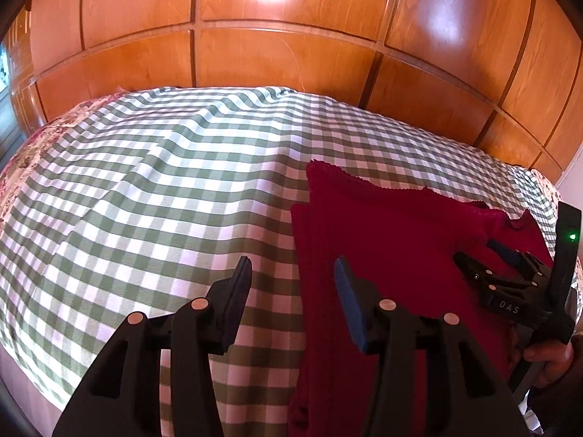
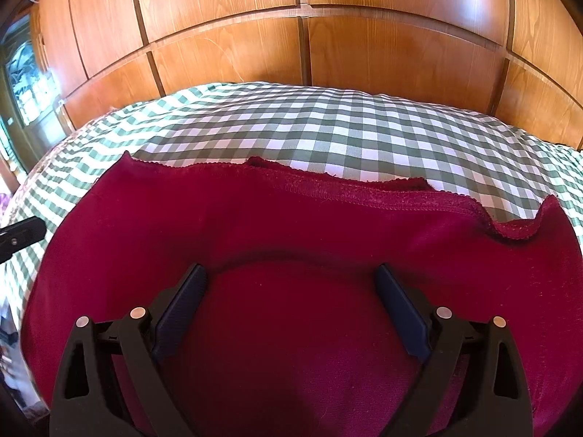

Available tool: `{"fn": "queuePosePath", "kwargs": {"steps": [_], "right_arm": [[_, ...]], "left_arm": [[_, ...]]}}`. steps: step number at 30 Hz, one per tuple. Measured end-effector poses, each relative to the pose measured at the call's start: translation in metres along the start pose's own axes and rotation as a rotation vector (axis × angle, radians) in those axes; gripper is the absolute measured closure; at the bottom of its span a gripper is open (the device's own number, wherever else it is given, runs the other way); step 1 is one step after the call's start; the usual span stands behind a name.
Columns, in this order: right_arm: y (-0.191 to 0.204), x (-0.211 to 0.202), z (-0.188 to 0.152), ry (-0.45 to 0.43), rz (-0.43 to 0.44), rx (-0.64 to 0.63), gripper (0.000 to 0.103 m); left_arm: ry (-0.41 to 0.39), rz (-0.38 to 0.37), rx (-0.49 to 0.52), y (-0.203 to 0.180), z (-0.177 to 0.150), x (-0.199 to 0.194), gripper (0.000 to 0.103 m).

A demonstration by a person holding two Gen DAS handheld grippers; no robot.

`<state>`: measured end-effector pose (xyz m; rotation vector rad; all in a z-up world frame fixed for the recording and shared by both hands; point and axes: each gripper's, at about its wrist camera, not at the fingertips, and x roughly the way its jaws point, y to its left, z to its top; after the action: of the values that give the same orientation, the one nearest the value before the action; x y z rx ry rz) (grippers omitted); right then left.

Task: Fold small clothes

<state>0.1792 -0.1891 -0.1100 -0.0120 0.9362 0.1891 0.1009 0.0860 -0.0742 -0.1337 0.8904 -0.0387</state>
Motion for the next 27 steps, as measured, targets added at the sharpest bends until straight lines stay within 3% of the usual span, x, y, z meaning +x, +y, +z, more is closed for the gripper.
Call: {"fn": "queuePosePath", "kwargs": {"steps": [4, 5, 6, 7, 9, 11, 14, 17, 18, 21, 26, 27], "right_arm": [[-0.001, 0.0, 0.0, 0.001, 0.0, -0.001, 0.01], [-0.001, 0.0, 0.0, 0.001, 0.0, -0.001, 0.01], [0.0, 0.0, 0.0, 0.001, 0.0, -0.001, 0.009], [-0.001, 0.0, 0.0, 0.001, 0.0, -0.001, 0.009], [-0.001, 0.0, 0.0, 0.001, 0.001, 0.0, 0.009], [-0.001, 0.0, -0.001, 0.0, 0.002, 0.001, 0.009], [-0.002, 0.002, 0.0, 0.001, 0.008, 0.003, 0.008], [-0.002, 0.003, 0.001, 0.003, 0.012, 0.006, 0.008], [-0.002, 0.003, 0.002, 0.008, 0.013, 0.008, 0.008], [-0.006, -0.006, 0.008, 0.029, 0.025, 0.034, 0.009], [-0.048, -0.053, 0.019, -0.076, -0.008, 0.155, 0.01], [-0.066, -0.062, 0.021, -0.092, -0.049, 0.196, 0.01]], "left_arm": [[0.04, -0.031, 0.0, -0.002, 0.002, 0.018, 0.058], [0.057, -0.044, -0.005, -0.003, 0.002, 0.025, 0.064], [0.086, -0.078, -0.008, -0.003, 0.004, 0.034, 0.087], [0.094, -0.092, -0.009, -0.005, 0.005, 0.037, 0.096], [0.027, -0.055, -0.004, -0.01, 0.009, 0.028, 0.098], [0.006, -0.026, -0.002, -0.012, 0.008, 0.025, 0.098], [0.068, 0.038, 0.042, -0.018, -0.007, 0.051, 0.097], [0.05, 0.06, 0.064, -0.023, -0.011, 0.052, 0.097], [0.068, 0.035, 0.025, -0.018, -0.007, 0.051, 0.095], [0.073, 0.02, -0.087, 0.002, -0.001, 0.042, 0.065], [-0.027, 0.043, -0.046, 0.002, -0.007, 0.007, 0.066], [-0.037, 0.038, -0.04, 0.0, -0.008, 0.002, 0.066]]}}
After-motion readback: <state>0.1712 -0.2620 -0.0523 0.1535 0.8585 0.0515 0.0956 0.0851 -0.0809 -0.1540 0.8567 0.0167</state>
